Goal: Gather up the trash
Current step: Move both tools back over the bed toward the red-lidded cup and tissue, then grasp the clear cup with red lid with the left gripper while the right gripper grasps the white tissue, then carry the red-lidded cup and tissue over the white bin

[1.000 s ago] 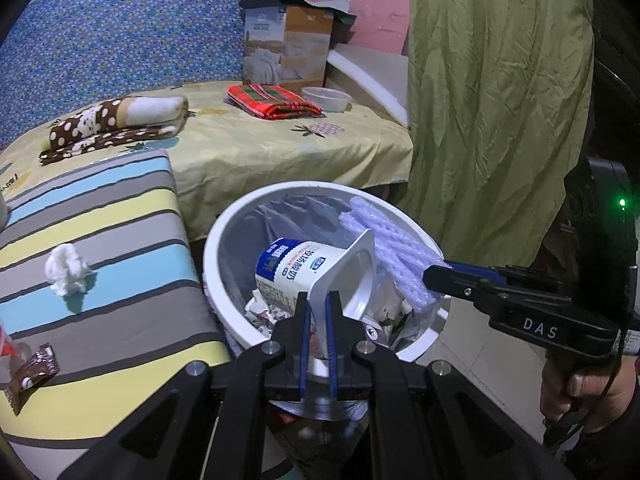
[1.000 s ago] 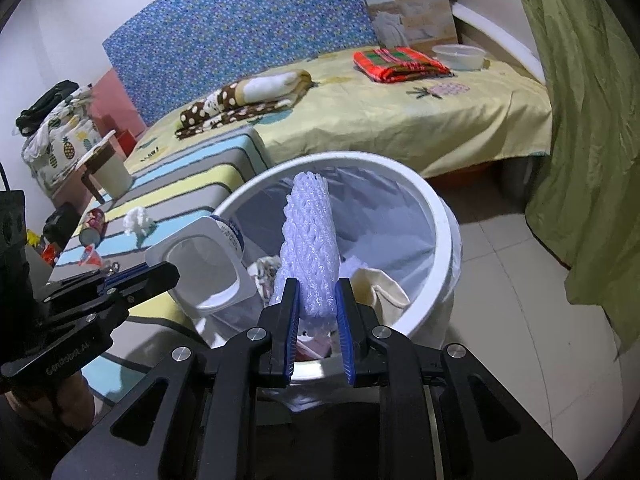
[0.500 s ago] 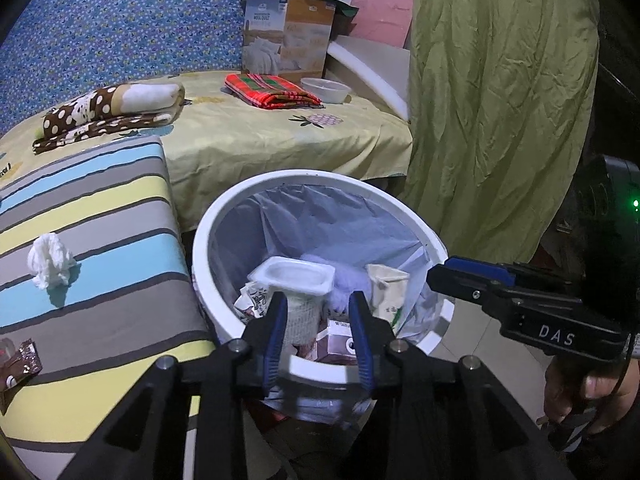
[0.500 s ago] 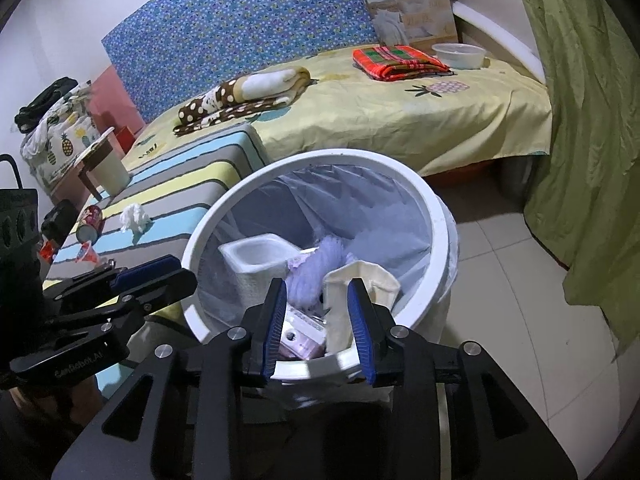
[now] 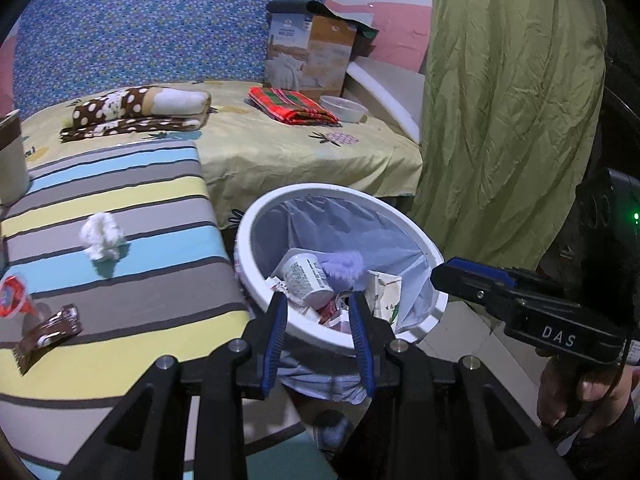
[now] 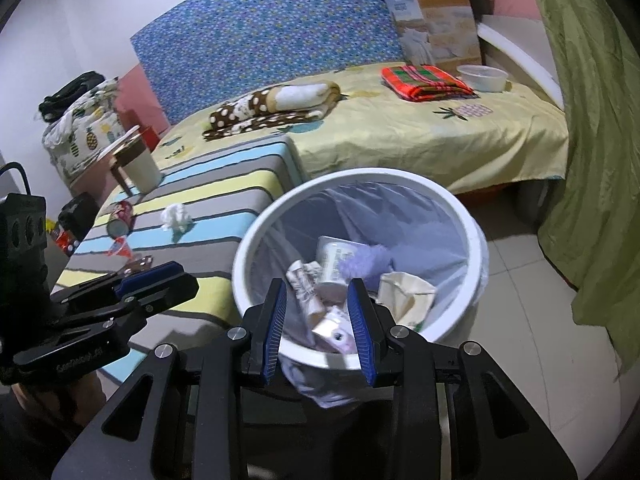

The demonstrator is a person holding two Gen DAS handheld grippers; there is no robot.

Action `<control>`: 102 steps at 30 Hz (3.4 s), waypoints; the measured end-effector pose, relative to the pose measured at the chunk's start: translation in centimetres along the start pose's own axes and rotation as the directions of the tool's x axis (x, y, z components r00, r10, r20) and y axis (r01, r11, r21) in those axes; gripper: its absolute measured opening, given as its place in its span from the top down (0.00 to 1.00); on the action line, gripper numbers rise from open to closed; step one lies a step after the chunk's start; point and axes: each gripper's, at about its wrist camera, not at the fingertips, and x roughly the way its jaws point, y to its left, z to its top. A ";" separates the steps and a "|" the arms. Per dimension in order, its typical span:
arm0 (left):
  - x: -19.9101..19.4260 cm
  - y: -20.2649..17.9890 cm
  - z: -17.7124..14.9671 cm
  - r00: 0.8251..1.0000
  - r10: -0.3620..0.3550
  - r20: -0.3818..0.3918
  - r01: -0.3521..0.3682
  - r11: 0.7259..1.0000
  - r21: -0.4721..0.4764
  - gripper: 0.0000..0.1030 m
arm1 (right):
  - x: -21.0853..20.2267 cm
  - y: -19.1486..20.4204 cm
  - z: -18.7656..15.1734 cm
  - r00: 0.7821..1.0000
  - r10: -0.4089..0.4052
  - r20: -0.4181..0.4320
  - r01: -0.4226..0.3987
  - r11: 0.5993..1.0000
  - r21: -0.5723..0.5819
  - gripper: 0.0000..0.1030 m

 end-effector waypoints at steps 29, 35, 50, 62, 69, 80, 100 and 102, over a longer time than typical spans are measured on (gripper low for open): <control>-6.9 7.7 -3.5 0.968 0.241 0.069 -0.229 0.963 -0.144 0.68 | 1.5 7.2 -0.3 0.985 0.169 -0.044 -0.173 0.977 -0.120 0.58; -7.6 9.4 -4.1 0.958 0.280 0.061 -0.265 0.947 -0.180 0.68 | 2.2 8.3 -0.2 0.983 0.176 -0.060 -0.183 0.972 -0.149 0.58; -8.4 13.5 -4.1 0.933 0.357 0.052 -0.334 0.909 -0.251 0.54 | 3.7 10.0 0.3 0.974 0.209 -0.091 -0.222 0.959 -0.175 0.58; -6.1 17.6 -3.1 0.908 0.418 0.011 -0.394 0.865 -0.310 0.45 | 6.4 11.7 1.8 0.969 0.223 -0.107 -0.242 0.948 -0.207 0.43; -4.3 19.2 -2.7 0.909 0.418 -0.016 -0.401 0.860 -0.317 0.45 | 8.7 12.6 2.7 0.968 0.216 -0.128 -0.241 0.943 -0.232 0.43; -3.5 20.2 -1.8 0.930 0.367 -0.015 -0.352 0.878 -0.325 0.45 | 12.4 13.6 4.3 0.968 0.188 -0.166 -0.228 0.934 -0.274 0.43; -4.3 19.9 -1.6 0.935 0.355 0.005 -0.338 0.893 -0.297 0.58 | 13.3 13.8 5.0 0.962 0.202 -0.182 -0.245 0.934 -0.260 0.66; -4.6 19.5 -1.5 0.933 0.359 0.012 -0.340 0.895 -0.289 0.58 | 12.4 13.6 5.0 0.963 0.211 -0.169 -0.249 0.934 -0.255 0.66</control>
